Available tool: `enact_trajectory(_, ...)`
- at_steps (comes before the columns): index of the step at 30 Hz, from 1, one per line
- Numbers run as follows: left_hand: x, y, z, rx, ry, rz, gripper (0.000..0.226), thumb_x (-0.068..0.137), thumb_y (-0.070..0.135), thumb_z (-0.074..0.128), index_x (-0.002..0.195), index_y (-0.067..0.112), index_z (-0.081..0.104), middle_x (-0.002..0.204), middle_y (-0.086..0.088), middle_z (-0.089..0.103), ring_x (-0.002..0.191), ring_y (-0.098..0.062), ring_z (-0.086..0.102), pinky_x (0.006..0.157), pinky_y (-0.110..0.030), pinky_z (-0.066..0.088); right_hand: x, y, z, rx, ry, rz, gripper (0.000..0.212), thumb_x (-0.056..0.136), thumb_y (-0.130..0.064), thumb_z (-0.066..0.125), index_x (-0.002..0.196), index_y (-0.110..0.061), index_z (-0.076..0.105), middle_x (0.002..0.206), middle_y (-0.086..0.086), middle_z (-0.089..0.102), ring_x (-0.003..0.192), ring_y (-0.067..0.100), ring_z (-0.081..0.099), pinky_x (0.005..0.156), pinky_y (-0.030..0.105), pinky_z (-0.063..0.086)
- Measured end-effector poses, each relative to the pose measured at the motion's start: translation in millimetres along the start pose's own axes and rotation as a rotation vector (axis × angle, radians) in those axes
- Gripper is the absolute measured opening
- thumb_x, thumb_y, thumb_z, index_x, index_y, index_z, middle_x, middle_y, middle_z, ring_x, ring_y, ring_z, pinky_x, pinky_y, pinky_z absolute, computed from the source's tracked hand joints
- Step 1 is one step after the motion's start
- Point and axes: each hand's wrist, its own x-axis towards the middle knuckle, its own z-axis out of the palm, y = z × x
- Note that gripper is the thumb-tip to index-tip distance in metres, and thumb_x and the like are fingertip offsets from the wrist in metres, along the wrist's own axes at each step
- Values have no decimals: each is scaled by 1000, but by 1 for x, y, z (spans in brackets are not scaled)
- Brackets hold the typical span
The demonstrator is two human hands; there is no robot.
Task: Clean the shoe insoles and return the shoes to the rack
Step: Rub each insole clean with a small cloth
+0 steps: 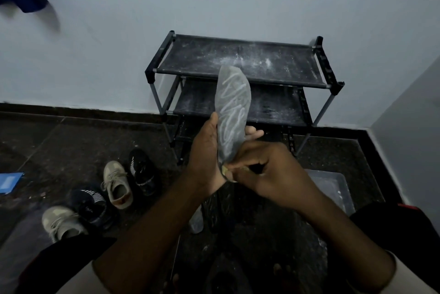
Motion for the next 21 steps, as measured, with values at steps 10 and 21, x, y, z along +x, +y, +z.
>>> enact_trajectory(10, 2, -5, 1, -27, -5, -23, 65, 103, 54, 29, 118, 6, 70, 108, -20, 67, 122, -38, 62, 109, -52, 44, -4, 1, 4, 24, -13, 3, 13, 85, -5, 79, 96, -12, 82, 90, -9, 75, 83, 6, 72, 78, 28, 59)
enact_trajectory(21, -1, -4, 3, 4, 12, -19, 61, 104, 52, 30, 123, 5, 64, 108, -21, 66, 124, -40, 60, 110, -54, 42, -4, 3, -3, 29, -73, 43, 11, 84, -6, 79, 93, -12, 82, 90, -9, 77, 85, 6, 72, 81, 28, 58)
